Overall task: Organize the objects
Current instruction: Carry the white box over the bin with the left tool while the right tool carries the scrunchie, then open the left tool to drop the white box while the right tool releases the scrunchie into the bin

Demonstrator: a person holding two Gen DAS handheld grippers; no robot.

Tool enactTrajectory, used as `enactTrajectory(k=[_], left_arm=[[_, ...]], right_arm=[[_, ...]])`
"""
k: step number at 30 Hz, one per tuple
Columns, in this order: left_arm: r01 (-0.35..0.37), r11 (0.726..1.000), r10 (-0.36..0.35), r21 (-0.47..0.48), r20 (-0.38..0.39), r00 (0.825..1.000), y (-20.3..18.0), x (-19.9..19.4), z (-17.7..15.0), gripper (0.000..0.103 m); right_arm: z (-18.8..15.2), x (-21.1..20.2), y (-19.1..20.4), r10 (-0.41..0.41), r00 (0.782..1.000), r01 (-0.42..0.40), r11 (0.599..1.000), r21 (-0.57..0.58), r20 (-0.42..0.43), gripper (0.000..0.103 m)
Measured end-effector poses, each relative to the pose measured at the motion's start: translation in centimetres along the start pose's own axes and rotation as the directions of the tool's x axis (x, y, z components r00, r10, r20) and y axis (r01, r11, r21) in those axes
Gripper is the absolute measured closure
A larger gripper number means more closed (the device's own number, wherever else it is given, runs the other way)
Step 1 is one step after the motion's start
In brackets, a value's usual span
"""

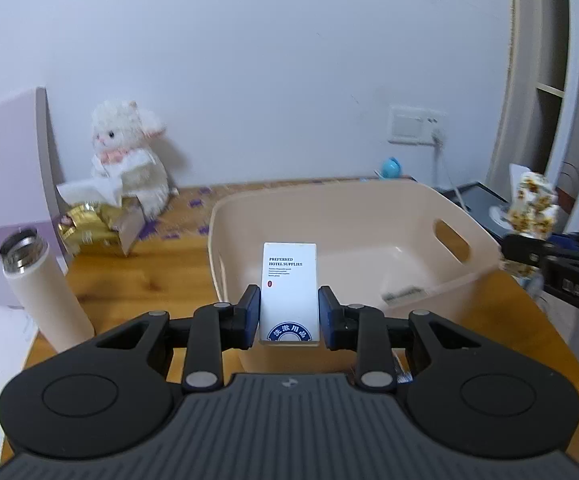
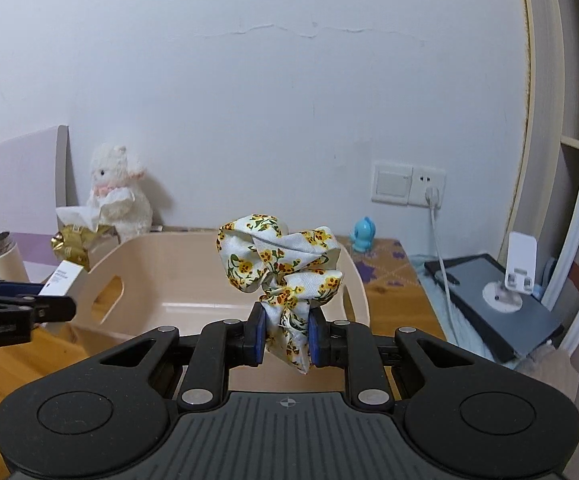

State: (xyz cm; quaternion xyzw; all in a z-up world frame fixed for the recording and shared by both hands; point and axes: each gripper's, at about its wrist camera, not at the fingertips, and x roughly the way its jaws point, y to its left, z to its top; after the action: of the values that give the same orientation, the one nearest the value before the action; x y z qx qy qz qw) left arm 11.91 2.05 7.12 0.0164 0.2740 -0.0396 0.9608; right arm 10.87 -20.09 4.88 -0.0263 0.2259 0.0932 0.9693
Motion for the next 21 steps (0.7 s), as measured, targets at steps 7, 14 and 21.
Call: enactTrajectory(k=[7,14,21], left_arm=[[-0.053,0.999,0.053,-0.014,-0.003,0.999,0.2,5.0,1.5,0.070],[-0.055,0.998,0.053,-0.019,-0.087,0.995,0.1,10.0,1.6,0.070],[-0.054,0.998,0.059,0.039,-0.141,0.988,-0.7,12.8,1.2,0.070]], right_arm=[[1.2,2.2,1.1,-0.009,1.000,0.010,0.999,-0.043,0.020,0.084],[1.3,6.1,1.4,-0.018,1.000,0.017,0.998,-0.067,-0.015,0.084],[0.4,10.0,1.6,-0.019,0.995,0.012,0.997,-0.071,-0.098,0.084]])
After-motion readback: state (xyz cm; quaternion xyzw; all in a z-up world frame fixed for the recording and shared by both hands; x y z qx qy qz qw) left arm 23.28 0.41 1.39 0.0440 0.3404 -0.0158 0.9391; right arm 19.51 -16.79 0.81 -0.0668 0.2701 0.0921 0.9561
